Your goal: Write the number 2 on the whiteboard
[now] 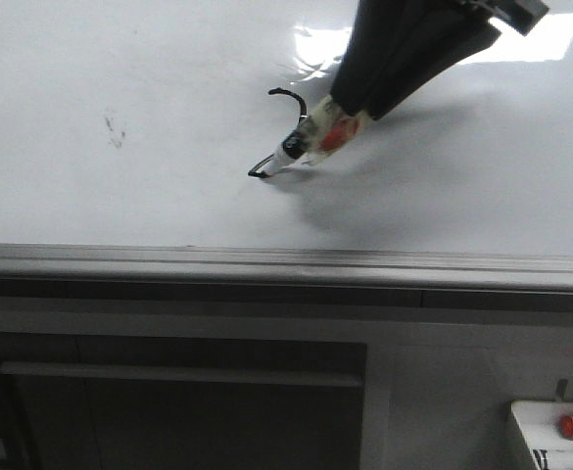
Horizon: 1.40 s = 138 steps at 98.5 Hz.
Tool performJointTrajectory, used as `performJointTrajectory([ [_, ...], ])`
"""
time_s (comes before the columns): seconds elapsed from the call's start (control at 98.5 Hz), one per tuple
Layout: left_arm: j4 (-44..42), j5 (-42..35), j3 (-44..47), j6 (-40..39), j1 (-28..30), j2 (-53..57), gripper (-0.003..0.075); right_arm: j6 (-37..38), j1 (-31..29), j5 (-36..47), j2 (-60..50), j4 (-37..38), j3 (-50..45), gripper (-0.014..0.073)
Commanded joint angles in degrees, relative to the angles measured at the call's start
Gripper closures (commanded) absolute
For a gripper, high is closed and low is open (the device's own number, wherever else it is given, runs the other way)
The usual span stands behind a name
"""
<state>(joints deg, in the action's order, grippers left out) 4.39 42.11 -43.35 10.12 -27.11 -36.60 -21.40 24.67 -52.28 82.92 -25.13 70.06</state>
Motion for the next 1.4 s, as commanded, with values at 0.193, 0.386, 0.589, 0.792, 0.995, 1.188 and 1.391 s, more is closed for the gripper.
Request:
performJointTrajectory([
  [0.193, -0.1, -5.1, -1.7, -0.5, 0.2, -0.3, 0.0268, -0.1, -2.8, 1.4, -3.9, 6.3, 0.9, 0.0546],
  [0.386, -0.1, -4.9, -1.9, 0.0, 0.2, -0.3, 0.0268, -7.1, -2.8, -2.6, -6.0, -1.4, 1.7, 0.0546],
  [0.589, 3.8, 4.2, -7.0, 10.4, 0.2, -3.5, 0.0268, -21.2, -2.7, -9.8, -10.9, -10.0, 1.7, 0.0546],
  [0.792, 19.6, 7.5, -10.4, 32.4, 0.2, -11.9, 0.0268, -33.4, -0.5, -11.8, -12.6, -11.9, 1.7, 0.0546],
  [0.995, 30.4, 6.5, -12.4, 46.8, -2.1, -21.6, 0.0268, -46.8, 2.3, -12.1, -12.6, -11.8, 1.7, 0.0546],
  [1.188, 30.9, 5.1, -16.8, 50.7, -8.1, -30.0, 0.0268, -47.9, 2.9, -7.5, -12.6, -11.8, 1.7, 0.0546],
  [1.391, 31.0, 2.6, -21.4, 50.9, -12.5, -36.5, 0.0268, -47.9, 2.9, -6.7, -12.6, -11.8, 1.7, 0.0546],
])
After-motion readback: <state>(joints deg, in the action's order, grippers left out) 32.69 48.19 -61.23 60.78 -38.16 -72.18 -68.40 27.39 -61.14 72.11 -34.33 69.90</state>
